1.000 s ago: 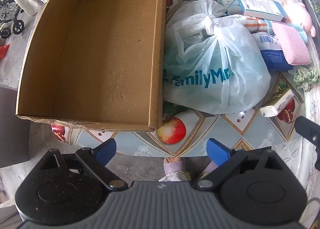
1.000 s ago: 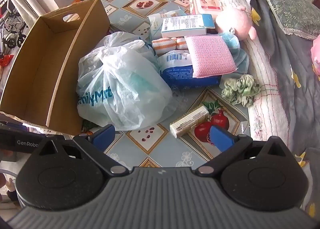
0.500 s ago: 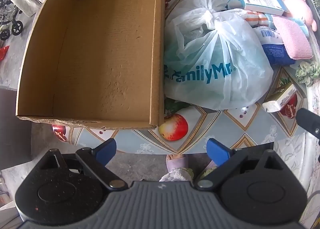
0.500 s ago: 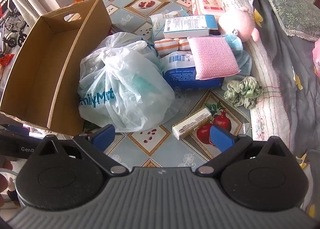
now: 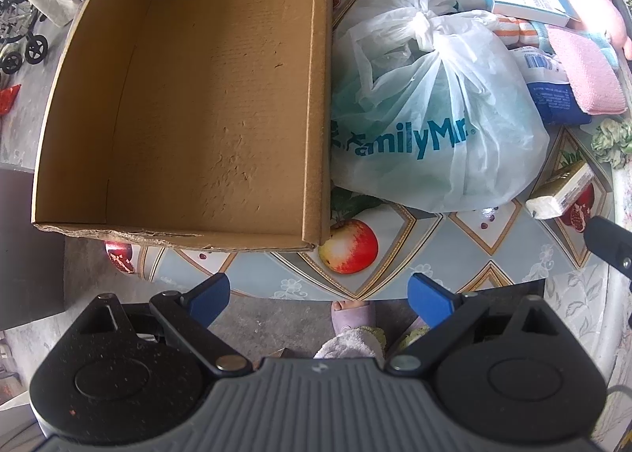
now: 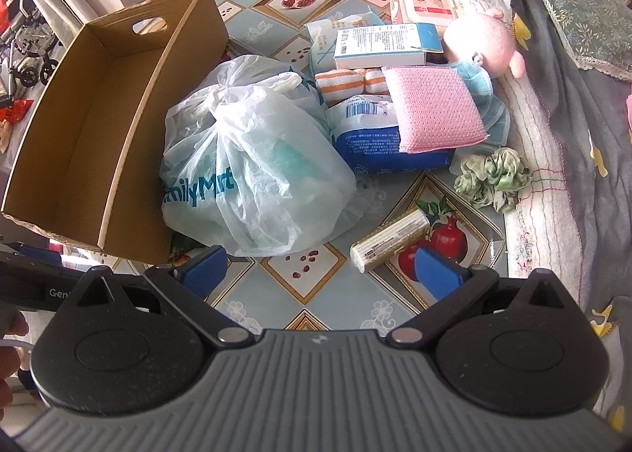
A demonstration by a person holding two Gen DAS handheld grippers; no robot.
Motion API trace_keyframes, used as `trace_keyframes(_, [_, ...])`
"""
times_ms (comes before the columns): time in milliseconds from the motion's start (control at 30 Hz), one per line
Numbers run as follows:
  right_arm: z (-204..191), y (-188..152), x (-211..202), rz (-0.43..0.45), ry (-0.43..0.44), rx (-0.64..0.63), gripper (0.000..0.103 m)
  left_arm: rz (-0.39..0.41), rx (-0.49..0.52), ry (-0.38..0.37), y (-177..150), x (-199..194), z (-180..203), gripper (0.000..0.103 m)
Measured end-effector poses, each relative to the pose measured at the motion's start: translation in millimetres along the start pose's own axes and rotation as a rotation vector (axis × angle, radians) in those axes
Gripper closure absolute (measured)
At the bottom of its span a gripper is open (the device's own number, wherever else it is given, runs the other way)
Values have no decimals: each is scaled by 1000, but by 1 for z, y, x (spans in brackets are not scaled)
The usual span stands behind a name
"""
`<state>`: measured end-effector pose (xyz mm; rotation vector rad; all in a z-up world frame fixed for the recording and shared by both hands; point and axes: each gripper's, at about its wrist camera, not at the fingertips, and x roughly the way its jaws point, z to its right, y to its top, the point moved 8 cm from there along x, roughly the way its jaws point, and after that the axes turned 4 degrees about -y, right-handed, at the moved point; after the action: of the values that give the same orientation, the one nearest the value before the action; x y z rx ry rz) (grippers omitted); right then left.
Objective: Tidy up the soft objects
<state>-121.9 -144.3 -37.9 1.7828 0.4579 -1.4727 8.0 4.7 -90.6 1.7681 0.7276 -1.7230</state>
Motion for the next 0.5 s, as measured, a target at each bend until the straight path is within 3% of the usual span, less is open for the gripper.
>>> trace_keyframes(500, [-1, 5, 2, 1, -4, -4, 1, 5, 8, -5, 4, -2, 1, 5])
